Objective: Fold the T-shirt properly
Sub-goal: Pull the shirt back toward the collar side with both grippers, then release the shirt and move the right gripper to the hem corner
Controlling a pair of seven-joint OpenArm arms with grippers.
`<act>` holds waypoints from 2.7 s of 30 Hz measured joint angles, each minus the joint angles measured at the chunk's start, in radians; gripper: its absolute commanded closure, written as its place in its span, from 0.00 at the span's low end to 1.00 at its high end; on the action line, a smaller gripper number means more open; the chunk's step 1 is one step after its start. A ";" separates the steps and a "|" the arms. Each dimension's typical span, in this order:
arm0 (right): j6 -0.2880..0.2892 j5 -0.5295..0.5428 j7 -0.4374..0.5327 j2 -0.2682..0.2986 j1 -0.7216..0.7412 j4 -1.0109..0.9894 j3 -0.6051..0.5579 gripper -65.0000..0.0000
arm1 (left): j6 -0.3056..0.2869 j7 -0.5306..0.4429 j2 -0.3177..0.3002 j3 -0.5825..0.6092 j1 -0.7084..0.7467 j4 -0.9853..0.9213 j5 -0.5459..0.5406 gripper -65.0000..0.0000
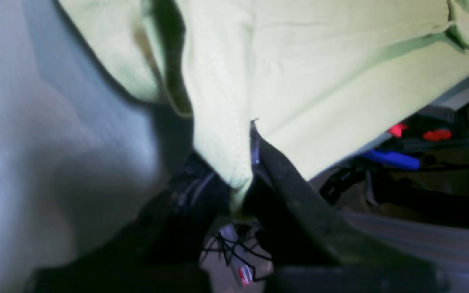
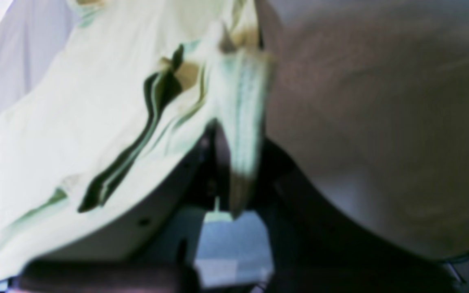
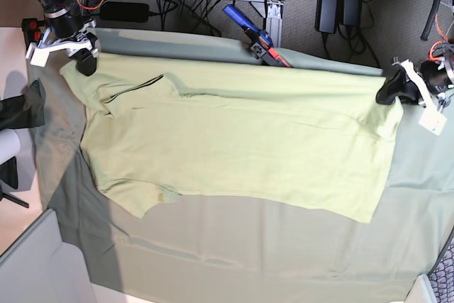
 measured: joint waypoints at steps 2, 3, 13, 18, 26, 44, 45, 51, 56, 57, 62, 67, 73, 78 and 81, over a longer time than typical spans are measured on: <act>0.000 0.000 0.000 0.000 -0.011 0.000 0.000 1.00 | 0.000 0.001 0.000 0.000 0.010 0.000 0.003 1.00; 0.000 0.000 -0.002 0.000 -0.014 0.000 0.002 1.00 | 0.000 0.000 0.000 0.000 0.010 0.000 0.003 1.00; 0.000 -0.086 -0.003 0.000 -0.014 0.000 0.006 0.91 | 0.000 -0.011 0.000 -0.001 0.007 0.000 0.005 0.62; 0.000 -0.164 0.004 0.000 -0.012 0.000 0.008 0.37 | 0.000 -0.019 0.003 -0.037 0.007 0.000 0.027 0.62; 0.000 -0.165 0.019 0.000 -0.010 0.000 0.102 0.37 | 0.000 -0.049 -0.006 -0.243 0.006 0.000 -0.006 0.62; -0.006 -0.332 0.085 0.134 0.510 -0.273 -0.044 0.37 | 0.000 -0.026 -0.021 -0.199 0.001 0.000 -0.040 0.62; -0.008 -0.359 0.109 0.134 0.562 -0.333 -0.083 0.37 | 0.000 -0.026 -0.020 -0.195 0.001 0.000 -0.037 0.62; -0.010 -0.502 0.178 0.135 0.801 -0.686 -0.235 0.37 | 0.000 -0.026 -0.020 -0.190 0.001 0.000 -0.029 0.62; -0.012 -0.568 0.245 0.137 0.885 -0.852 -0.333 0.37 | 0.000 -0.026 -0.019 -0.190 0.002 0.000 -0.029 0.62; -0.012 -0.570 0.249 0.136 0.890 -0.861 -0.349 0.37 | 0.000 -0.026 -0.020 -0.190 0.002 0.000 -0.029 0.62; -0.012 -0.579 0.261 0.139 0.892 -0.864 -0.441 0.37 | 0.000 -0.033 -0.019 -0.190 0.002 0.000 -0.029 0.62; -0.012 -0.600 0.274 0.138 0.892 -0.864 -0.478 0.37 | 0.000 -0.045 -0.020 -0.190 0.002 0.000 -0.026 0.62; -0.012 -0.612 0.272 0.139 0.892 -0.864 -0.478 0.63 | 0.000 -0.064 -0.031 -0.189 -0.038 0.000 0.005 0.62; -0.012 -0.623 0.284 0.138 0.890 -0.864 -0.479 1.00 | 0.002 -0.114 -0.033 -0.143 -0.106 0.000 0.111 0.62; -0.012 -0.626 0.295 0.137 0.890 -0.864 -0.479 1.00 | 0.003 -0.163 -0.034 -0.050 -0.167 0.000 0.204 0.51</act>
